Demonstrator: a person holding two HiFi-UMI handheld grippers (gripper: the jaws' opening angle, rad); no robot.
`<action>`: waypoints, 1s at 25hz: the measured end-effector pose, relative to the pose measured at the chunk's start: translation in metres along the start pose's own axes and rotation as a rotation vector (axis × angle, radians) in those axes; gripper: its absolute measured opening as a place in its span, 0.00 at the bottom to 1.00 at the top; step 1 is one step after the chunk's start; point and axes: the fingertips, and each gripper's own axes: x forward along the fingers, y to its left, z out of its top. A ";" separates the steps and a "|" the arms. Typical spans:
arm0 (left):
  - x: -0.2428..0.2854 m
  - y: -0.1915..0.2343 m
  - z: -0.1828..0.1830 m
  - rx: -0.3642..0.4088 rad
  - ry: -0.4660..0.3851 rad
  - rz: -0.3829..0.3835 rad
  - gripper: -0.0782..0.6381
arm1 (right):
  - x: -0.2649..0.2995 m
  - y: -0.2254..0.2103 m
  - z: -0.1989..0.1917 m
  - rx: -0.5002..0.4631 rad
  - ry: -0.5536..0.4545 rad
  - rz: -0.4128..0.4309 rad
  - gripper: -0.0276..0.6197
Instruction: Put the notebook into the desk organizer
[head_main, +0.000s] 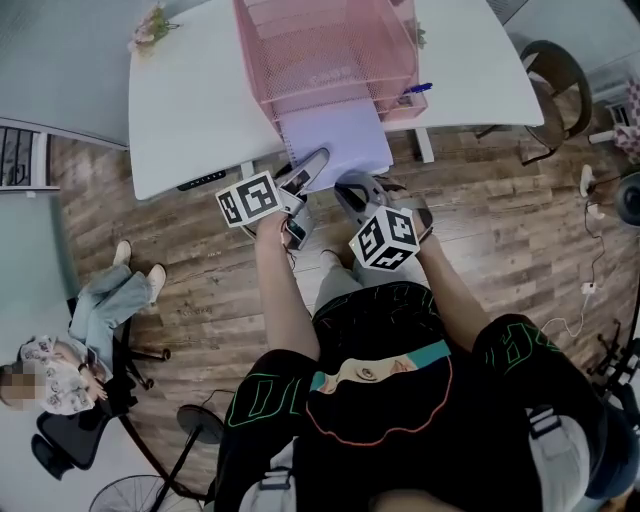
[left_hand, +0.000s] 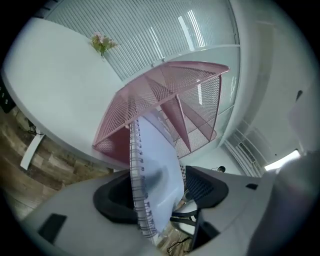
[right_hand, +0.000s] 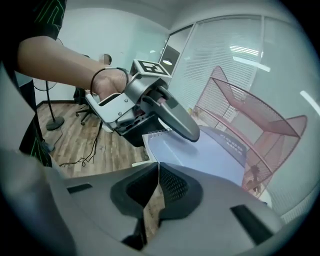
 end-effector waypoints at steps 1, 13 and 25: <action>-0.003 0.000 0.001 -0.001 -0.007 -0.001 0.52 | 0.001 -0.002 0.003 -0.001 -0.007 -0.013 0.06; -0.030 0.015 -0.016 0.200 0.086 0.132 0.43 | 0.013 -0.030 0.027 -0.017 -0.039 -0.074 0.06; -0.004 0.011 -0.014 0.752 0.267 0.404 0.10 | 0.016 -0.070 0.024 -0.008 -0.012 -0.125 0.06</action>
